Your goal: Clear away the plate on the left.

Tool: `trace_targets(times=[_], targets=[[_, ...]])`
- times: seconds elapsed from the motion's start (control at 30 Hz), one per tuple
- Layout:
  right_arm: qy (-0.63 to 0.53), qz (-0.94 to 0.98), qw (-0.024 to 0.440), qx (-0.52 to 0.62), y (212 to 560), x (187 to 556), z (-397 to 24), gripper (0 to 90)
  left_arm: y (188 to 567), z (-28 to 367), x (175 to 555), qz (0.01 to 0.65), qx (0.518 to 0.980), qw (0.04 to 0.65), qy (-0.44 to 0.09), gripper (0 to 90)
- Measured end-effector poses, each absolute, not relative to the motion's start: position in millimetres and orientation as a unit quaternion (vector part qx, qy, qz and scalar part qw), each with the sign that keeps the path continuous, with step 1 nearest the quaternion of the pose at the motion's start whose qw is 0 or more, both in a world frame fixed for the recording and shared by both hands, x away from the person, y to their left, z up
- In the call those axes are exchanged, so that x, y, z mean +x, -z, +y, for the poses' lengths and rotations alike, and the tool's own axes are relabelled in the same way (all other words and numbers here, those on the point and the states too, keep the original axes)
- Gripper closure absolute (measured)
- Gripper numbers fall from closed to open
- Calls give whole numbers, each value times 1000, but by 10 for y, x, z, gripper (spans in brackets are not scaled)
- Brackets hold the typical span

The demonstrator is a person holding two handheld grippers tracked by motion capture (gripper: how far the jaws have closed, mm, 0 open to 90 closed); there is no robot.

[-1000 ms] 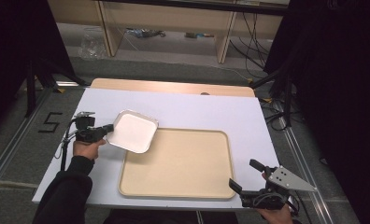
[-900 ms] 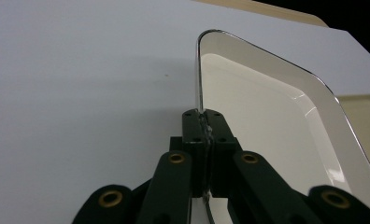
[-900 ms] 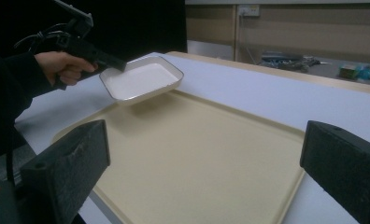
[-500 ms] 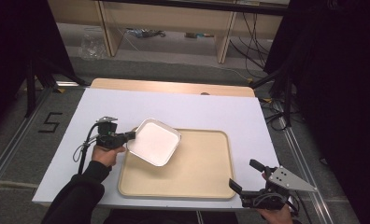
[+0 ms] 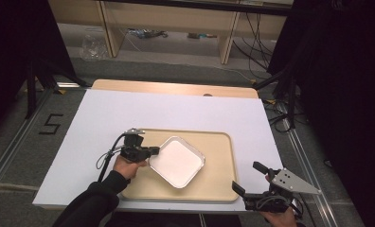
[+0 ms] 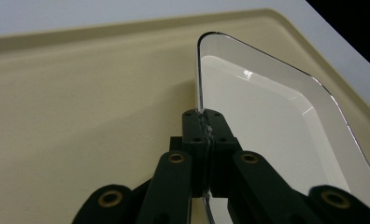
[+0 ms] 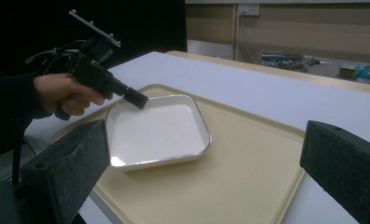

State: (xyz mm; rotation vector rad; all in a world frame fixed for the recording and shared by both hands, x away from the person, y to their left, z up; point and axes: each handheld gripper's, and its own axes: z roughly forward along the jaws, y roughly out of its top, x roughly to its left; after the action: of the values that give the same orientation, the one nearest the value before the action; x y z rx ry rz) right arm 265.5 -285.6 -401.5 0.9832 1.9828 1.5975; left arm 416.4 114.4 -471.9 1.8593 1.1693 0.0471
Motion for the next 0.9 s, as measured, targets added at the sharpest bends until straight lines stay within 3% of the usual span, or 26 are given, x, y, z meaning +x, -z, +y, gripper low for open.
trace_targets(times=[0.47, 0.67, 0.9], targets=[[-564, 718, 205, 352, 4006, 2648, -2873, 23, 4926, 999, 4059, 476, 769, 426, -2, 873], [-562, 721, 203, 351, 4002, 2646, -2881, 22, 4923, 946, 3916, 438, 797, 415, -36, 858], [-565, 719, 203, 351, 4006, 2644, -2868, 22, 4898, 911, 3687, 462, 792, 398, -25, 802]])
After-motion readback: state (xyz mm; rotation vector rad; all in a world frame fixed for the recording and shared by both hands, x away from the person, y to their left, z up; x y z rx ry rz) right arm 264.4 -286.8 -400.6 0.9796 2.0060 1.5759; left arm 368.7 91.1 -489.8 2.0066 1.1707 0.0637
